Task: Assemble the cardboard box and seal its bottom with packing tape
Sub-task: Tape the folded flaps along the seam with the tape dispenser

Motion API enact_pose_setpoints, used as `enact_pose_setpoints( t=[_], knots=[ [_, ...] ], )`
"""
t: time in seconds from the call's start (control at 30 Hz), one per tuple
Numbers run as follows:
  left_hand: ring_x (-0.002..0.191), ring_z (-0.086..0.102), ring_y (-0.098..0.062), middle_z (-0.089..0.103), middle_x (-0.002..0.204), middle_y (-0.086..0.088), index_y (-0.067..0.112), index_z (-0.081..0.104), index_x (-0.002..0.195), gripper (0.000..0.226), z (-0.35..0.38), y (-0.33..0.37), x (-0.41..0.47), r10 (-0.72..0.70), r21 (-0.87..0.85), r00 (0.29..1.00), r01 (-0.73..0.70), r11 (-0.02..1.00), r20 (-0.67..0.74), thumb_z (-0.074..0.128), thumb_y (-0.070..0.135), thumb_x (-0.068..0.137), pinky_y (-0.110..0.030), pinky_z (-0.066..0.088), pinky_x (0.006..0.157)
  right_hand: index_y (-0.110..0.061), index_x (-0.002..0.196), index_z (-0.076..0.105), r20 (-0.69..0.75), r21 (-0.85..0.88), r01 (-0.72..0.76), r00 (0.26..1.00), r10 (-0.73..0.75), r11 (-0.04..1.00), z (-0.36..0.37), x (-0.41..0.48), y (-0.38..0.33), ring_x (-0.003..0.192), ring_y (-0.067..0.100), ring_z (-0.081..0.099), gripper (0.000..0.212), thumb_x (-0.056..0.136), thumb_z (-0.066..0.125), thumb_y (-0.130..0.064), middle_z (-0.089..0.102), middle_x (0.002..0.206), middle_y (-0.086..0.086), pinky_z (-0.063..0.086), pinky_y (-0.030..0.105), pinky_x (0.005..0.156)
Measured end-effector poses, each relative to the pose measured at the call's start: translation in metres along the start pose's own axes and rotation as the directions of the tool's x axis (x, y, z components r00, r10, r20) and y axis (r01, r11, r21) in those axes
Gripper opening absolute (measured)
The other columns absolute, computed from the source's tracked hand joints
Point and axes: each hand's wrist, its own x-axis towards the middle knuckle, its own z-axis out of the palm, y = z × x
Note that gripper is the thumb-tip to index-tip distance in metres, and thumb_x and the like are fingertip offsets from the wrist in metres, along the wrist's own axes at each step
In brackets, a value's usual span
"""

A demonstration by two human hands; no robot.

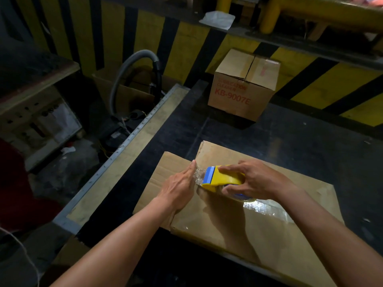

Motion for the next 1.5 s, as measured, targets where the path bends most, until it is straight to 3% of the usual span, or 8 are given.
enact_pose_setpoints(
  t=[0.13, 0.33, 0.73, 0.83, 0.93, 1.03, 1.3, 1.5],
  knots=[
    [0.138, 0.047, -0.027, 0.048, 0.155, -0.007, 0.023, 0.013, 0.163, 0.062, 0.005, 0.012, -0.003, -0.081, -0.17, 0.997, 0.076, 0.982, -0.02, 0.028, 0.048, 0.108, -0.04, 0.039, 0.109, -0.045, 0.143, 0.045, -0.042, -0.011, 0.002, 0.999, -0.002, 1.0, 0.007, 0.003, -0.001, 0.086, 0.01, 0.046, 0.07, 0.08, 0.051, -0.076, 0.048, 0.094, -0.012, 0.039, 0.024, 0.067],
    [0.122, 0.059, -0.028, 0.063, 0.138, -0.008, 0.029, 0.016, 0.162, 0.063, 0.009, 0.006, 0.001, -0.1, -0.121, 0.993, 0.092, 0.988, -0.061, 0.035, 0.051, 0.106, -0.04, 0.046, 0.091, -0.042, 0.142, 0.05, 0.008, 0.066, 0.015, 1.0, -0.016, 0.998, -0.003, 0.001, 0.005, 0.1, 0.014, 0.054, 0.069, 0.08, 0.06, -0.071, 0.06, 0.125, -0.006, 0.054, 0.031, 0.08],
    [0.108, 0.062, -0.026, 0.062, 0.138, -0.007, 0.031, 0.01, 0.162, 0.059, 0.008, 0.012, -0.004, -0.072, 0.003, 0.995, 0.072, 0.997, -0.063, 0.026, 0.049, 0.108, -0.034, 0.037, 0.074, -0.047, 0.141, 0.048, 0.051, 0.083, -0.027, 0.998, 0.022, 0.996, -0.01, -0.025, 0.022, 0.102, 0.011, 0.051, 0.065, 0.081, 0.063, -0.066, 0.055, 0.132, -0.009, 0.051, 0.029, 0.083],
    [0.138, 0.048, -0.028, 0.038, 0.161, -0.007, 0.025, 0.004, 0.163, 0.061, 0.006, 0.013, -0.004, -0.088, 0.057, 0.996, 0.087, 0.995, 0.02, 0.022, 0.046, 0.109, -0.042, 0.043, 0.1, -0.047, 0.142, 0.048, 0.029, 0.037, -0.025, 0.999, 0.024, 0.999, -0.002, -0.023, 0.018, 0.096, 0.01, 0.05, 0.065, 0.081, 0.063, -0.067, 0.057, 0.116, -0.009, 0.047, 0.028, 0.078],
    [0.156, 0.007, -0.03, 0.006, 0.17, -0.009, 0.014, 0.002, 0.161, 0.057, 0.006, 0.021, -0.003, -0.022, 0.173, 0.998, 0.031, 0.984, -0.052, 0.019, 0.031, 0.11, -0.052, 0.013, 0.125, -0.045, 0.142, 0.048, -0.002, 0.002, -0.021, 1.0, 0.021, 1.0, 0.002, -0.018, 0.017, 0.093, 0.011, 0.048, 0.065, 0.083, 0.059, -0.069, 0.05, 0.102, -0.011, 0.043, 0.027, 0.075],
    [0.156, -0.002, -0.026, -0.001, 0.168, -0.008, 0.01, 0.005, 0.16, 0.055, 0.017, 0.036, -0.006, 0.113, 0.224, 0.992, -0.1, 0.97, -0.047, 0.019, 0.023, 0.11, -0.053, 0.009, 0.126, -0.043, 0.143, 0.048, -0.005, -0.01, -0.011, 1.0, 0.011, 1.0, 0.003, -0.018, 0.019, 0.096, 0.014, 0.05, 0.066, 0.083, 0.057, -0.07, 0.054, 0.105, -0.008, 0.046, 0.03, 0.078],
    [0.152, -0.023, -0.012, -0.021, 0.165, 0.008, 0.025, -0.012, 0.159, 0.066, 0.021, 0.035, -0.013, 0.048, 0.351, 0.996, -0.073, 0.933, 0.08, -0.011, 0.051, 0.098, -0.056, -0.004, 0.125, -0.038, 0.142, 0.052, 0.019, 0.054, 0.047, 0.999, -0.048, 0.997, -0.008, -0.019, 0.029, 0.104, 0.012, 0.052, 0.064, 0.084, 0.064, -0.063, 0.058, 0.137, -0.006, 0.042, 0.024, 0.079],
    [0.15, -0.026, -0.008, -0.022, 0.165, 0.01, 0.024, -0.011, 0.159, 0.062, 0.023, 0.038, -0.013, 0.02, 0.374, 0.998, -0.041, 0.927, 0.062, -0.003, 0.051, 0.104, -0.056, -0.004, 0.125, -0.043, 0.136, 0.056, 0.043, 0.074, 0.021, 0.999, -0.025, 0.997, -0.021, -0.041, 0.058, 0.107, 0.012, 0.058, 0.064, 0.078, 0.067, -0.068, 0.059, 0.134, -0.012, 0.054, 0.034, 0.089]
  ],
)
